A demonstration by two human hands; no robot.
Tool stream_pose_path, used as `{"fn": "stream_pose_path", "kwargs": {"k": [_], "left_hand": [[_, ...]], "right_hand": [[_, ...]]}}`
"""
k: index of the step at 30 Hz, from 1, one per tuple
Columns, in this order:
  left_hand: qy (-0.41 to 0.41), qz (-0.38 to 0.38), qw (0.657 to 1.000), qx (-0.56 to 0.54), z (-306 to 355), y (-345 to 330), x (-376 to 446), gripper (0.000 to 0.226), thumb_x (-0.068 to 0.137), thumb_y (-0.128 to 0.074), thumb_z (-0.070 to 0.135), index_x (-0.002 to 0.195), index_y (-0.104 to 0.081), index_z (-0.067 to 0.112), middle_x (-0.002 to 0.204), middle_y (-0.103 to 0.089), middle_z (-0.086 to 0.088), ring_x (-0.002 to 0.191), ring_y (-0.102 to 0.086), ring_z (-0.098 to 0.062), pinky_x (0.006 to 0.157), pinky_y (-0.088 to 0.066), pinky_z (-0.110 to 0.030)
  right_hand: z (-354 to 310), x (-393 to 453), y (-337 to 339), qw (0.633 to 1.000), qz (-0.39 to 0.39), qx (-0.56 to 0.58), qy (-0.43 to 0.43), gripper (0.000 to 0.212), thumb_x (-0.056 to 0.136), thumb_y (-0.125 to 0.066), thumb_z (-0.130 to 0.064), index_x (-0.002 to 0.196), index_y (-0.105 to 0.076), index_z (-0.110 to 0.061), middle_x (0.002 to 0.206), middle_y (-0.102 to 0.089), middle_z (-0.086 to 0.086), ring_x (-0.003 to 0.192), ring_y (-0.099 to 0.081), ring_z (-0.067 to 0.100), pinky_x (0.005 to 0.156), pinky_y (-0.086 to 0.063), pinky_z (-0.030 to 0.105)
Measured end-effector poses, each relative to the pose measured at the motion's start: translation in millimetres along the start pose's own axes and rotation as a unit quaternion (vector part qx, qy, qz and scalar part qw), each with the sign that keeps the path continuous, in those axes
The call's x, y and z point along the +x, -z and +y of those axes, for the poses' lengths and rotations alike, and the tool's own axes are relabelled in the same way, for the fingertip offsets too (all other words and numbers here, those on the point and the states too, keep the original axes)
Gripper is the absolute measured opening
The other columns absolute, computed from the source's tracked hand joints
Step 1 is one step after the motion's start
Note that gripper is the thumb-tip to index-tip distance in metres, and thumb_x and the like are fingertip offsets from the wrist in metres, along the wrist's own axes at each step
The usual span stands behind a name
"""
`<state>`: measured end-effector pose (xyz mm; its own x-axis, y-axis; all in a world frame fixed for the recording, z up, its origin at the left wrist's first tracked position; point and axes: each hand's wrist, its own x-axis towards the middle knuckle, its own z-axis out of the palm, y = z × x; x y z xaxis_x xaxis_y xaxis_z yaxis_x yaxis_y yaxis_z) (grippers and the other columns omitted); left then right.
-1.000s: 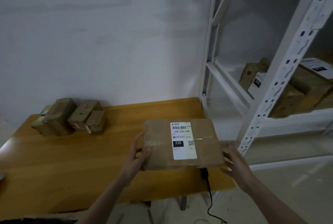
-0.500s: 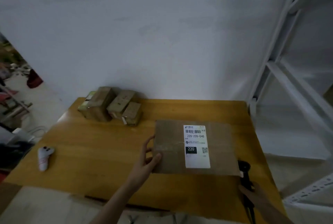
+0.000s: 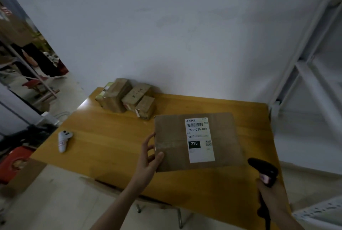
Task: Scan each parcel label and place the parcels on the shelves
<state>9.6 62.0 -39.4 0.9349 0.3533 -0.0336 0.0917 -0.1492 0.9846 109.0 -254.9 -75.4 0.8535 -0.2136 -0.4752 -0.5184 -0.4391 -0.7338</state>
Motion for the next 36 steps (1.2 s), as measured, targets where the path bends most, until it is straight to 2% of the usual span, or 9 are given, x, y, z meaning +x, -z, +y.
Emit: {"fn": "stream_pose_path", "kwargs": {"k": [2, 5, 9, 13, 16, 23, 28, 36], "left_hand": [[-0.011, 0.024, 1.0, -0.011, 0.6, -12.4, -2.1, 0.08, 0.058, -0.072, 0.076, 0.128, -0.035, 0.063, 0.129, -0.048, 0.006, 0.106, -0.064, -0.008, 0.07, -0.059, -0.032], [-0.04, 0.039, 0.998, -0.016, 3.6, -36.4, -4.4, 0.074, 0.06, -0.071, 0.075, 0.125, -0.036, 0.067, 0.128, -0.049, 0.008, 0.108, -0.064, -0.009, 0.069, -0.058, -0.03], [-0.046, 0.039, 0.998, -0.033, 4.8, -60.2, -6.2, 0.076, 0.064, -0.07, 0.073, 0.13, -0.035, 0.063, 0.127, -0.051, 0.009, 0.109, -0.063, -0.012, 0.071, -0.059, -0.032], [-0.056, 0.045, 0.997, -0.036, 13.4, -80.1, -9.4, 0.072, 0.068, -0.069, 0.068, 0.131, -0.035, 0.06, 0.125, -0.053, 0.009, 0.105, -0.065, -0.011, 0.068, -0.059, -0.029], [-0.06, 0.045, 0.997, -0.035, 19.0, -88.8, -12.3, 0.07, 0.071, -0.068, 0.064, 0.132, -0.035, 0.059, 0.127, -0.051, 0.008, 0.104, -0.065, -0.009, 0.067, -0.058, -0.028], [-0.055, 0.033, 0.998, -0.028, 26.1, -100.0, -17.7, 0.075, 0.066, -0.069, 0.071, 0.132, -0.034, 0.061, 0.131, -0.047, 0.008, 0.111, -0.062, -0.013, 0.069, -0.059, -0.03], [-0.053, 0.042, 0.998, -0.018, 25.3, -109.3, -23.1, 0.075, 0.065, -0.07, 0.072, 0.131, -0.035, 0.061, 0.132, -0.046, 0.006, 0.112, -0.061, -0.017, 0.07, -0.06, -0.033], [-0.053, 0.059, 0.997, -0.008, 23.4, -119.7, -30.7, 0.073, 0.064, -0.068, 0.075, 0.128, -0.035, 0.065, 0.13, -0.047, 0.009, 0.11, -0.062, -0.013, 0.07, -0.06, -0.031]], "right_hand": [[-10.2, -12.6, 14.5, 0.999, 0.0, 0.03, 0.023, 0.015, 0.091, -0.059, -0.01, 0.078, -0.053, -0.009, 0.062, -0.053, 0.022, 0.055, -0.052, 0.031, 0.058, -0.042, 0.04], [-32.3, -39.8, 35.4, 0.994, -0.015, 0.067, 0.09, 0.015, 0.091, -0.058, -0.009, 0.077, -0.053, -0.006, 0.062, -0.052, 0.021, 0.055, -0.05, 0.028, 0.056, -0.039, 0.035], [-54.8, -80.1, 45.4, 0.97, -0.102, 0.068, 0.21, 0.018, 0.09, -0.059, -0.007, 0.076, -0.052, -0.014, 0.056, -0.049, 0.008, 0.047, -0.046, 0.017, 0.046, -0.038, 0.025], [-67.9, -91.5, 44.7, 0.952, -0.118, 0.085, 0.271, 0.018, 0.091, -0.059, -0.007, 0.08, -0.051, -0.019, 0.058, -0.048, 0.002, 0.046, -0.044, 0.01, 0.044, -0.038, 0.018], [-68.8, -90.8, 45.0, 0.947, -0.119, 0.093, 0.282, 0.019, 0.091, -0.059, -0.007, 0.086, -0.051, -0.024, 0.063, -0.052, 0.004, 0.05, -0.047, 0.014, 0.047, -0.041, 0.022], [-63.6, -84.7, 57.3, 0.945, -0.121, 0.094, 0.289, 0.02, 0.091, -0.059, -0.007, 0.087, -0.05, -0.024, 0.065, -0.053, 0.005, 0.052, -0.048, 0.014, 0.05, -0.043, 0.027], [-61.0, -78.9, 66.8, 0.943, -0.124, 0.092, 0.294, 0.025, 0.092, -0.058, -0.008, 0.085, -0.046, -0.028, 0.067, -0.053, 0.004, 0.051, -0.049, 0.011, 0.046, -0.042, 0.018], [-49.2, -65.5, 77.7, 0.94, -0.127, 0.101, 0.299, 0.016, 0.091, -0.059, -0.008, 0.084, -0.052, -0.021, 0.062, -0.052, 0.008, 0.05, -0.049, 0.017, 0.049, -0.043, 0.028]]}}
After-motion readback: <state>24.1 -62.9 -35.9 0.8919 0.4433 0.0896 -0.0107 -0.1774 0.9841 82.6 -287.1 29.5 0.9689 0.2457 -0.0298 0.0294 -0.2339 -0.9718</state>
